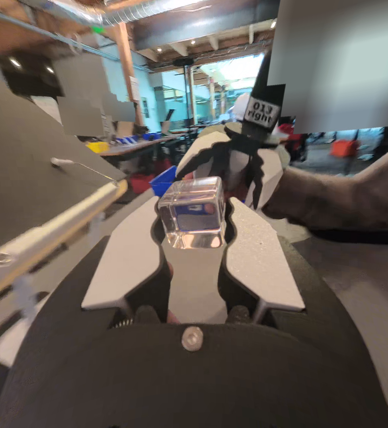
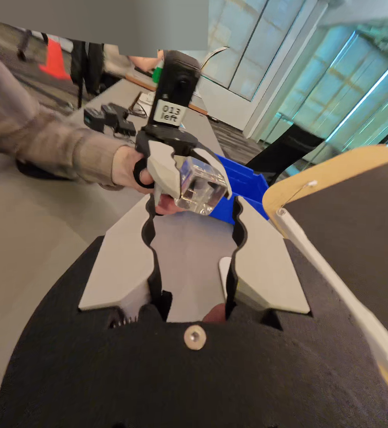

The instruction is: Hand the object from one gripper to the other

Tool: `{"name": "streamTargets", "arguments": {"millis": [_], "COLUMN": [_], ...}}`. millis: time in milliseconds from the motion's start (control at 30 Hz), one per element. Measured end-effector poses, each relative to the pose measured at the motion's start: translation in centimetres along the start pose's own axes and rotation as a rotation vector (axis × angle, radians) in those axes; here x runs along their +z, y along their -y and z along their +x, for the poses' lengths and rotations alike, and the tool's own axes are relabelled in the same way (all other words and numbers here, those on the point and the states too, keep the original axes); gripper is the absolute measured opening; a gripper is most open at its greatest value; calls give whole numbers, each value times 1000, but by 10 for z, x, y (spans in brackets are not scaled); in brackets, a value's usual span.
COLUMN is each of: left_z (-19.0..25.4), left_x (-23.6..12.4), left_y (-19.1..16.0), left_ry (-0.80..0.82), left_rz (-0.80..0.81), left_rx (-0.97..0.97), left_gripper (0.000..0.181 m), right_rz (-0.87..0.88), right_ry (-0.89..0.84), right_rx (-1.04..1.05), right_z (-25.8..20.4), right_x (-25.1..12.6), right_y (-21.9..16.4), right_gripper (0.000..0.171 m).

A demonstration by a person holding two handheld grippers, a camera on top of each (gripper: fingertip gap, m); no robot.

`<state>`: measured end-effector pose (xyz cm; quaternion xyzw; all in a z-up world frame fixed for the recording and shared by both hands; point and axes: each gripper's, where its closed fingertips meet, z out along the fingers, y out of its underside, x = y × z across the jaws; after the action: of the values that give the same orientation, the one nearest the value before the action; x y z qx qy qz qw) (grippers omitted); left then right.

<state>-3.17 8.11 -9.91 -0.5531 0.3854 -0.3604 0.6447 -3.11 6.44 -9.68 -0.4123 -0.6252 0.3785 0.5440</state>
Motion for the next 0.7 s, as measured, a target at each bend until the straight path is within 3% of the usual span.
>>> {"name": "streamTargets", "arguments": {"millis": [100, 233, 300, 400, 567, 700], "left_z": [-2, -4, -14, -24, -22, -30], "left_x": [0, 1, -1, -4, -3, -1], "left_y": [-4, 1, 2, 1, 3, -1], "left_ry": [62, 6, 45, 152, 303, 405], "left_rz": [-66, -13, 9, -31, -137, -208], "left_rx": [176, -66, -95, 57, 508, 637], "left_gripper": [50, 50, 50, 50, 50, 49], "right_rz": [47, -86, -161, -168, 23, -50], "right_ry": [-48, -157, -181, -147, -86, -158], "right_rx": [-77, -467, -604, -481, -36, -10], "right_z": [4, -2, -6, -9, 4, 14], "right_x": [-3, 4, 9, 15, 8, 13], "right_y": [6, 3, -1, -4, 12, 2], "right_gripper": [66, 77, 84, 92, 80, 74]}}
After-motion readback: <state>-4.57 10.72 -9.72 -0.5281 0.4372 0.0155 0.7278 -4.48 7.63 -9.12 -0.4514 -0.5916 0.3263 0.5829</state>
